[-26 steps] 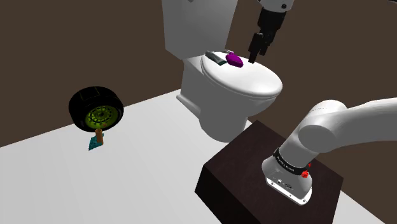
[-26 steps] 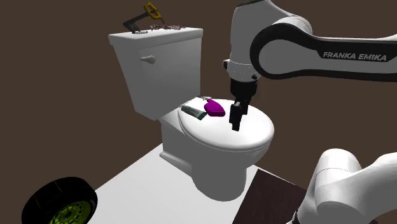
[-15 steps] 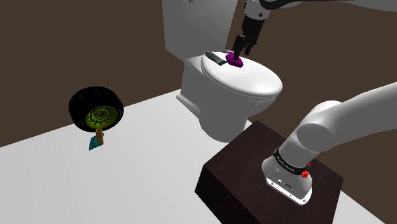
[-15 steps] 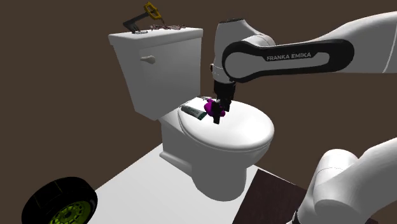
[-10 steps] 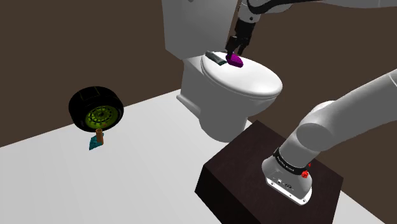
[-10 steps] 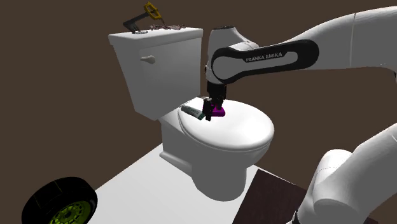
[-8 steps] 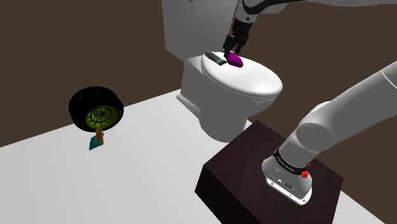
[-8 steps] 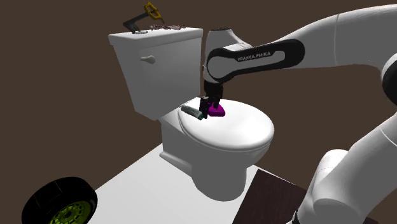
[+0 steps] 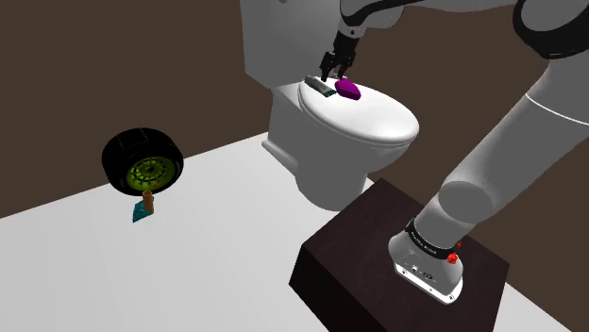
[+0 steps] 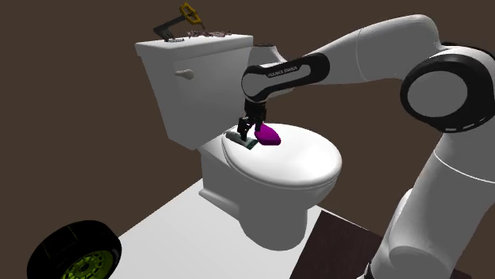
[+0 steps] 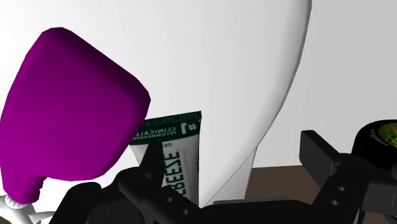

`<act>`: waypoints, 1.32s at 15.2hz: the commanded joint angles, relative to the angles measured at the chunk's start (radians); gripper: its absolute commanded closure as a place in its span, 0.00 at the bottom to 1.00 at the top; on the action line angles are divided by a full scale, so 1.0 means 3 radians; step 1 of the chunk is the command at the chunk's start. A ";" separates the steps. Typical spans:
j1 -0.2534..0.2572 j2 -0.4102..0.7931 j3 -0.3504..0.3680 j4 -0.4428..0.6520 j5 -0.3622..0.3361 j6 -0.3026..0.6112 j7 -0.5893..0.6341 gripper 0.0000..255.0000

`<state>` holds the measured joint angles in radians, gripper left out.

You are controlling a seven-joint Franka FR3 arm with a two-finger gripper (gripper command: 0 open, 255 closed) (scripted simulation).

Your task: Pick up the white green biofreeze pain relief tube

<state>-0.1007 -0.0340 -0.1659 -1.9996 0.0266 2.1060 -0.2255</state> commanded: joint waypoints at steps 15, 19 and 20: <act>-0.0215 0.1142 -0.0073 0.0784 0.0502 0.0453 -0.0347 0.00; -0.0215 0.1164 -0.0069 0.0781 0.0508 0.0478 -0.0350 1.00; -0.0215 0.1163 -0.0069 0.0781 0.0507 0.0477 -0.0348 1.00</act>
<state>-0.1650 0.3127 -0.1868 -1.7649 0.1787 2.2488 -0.3300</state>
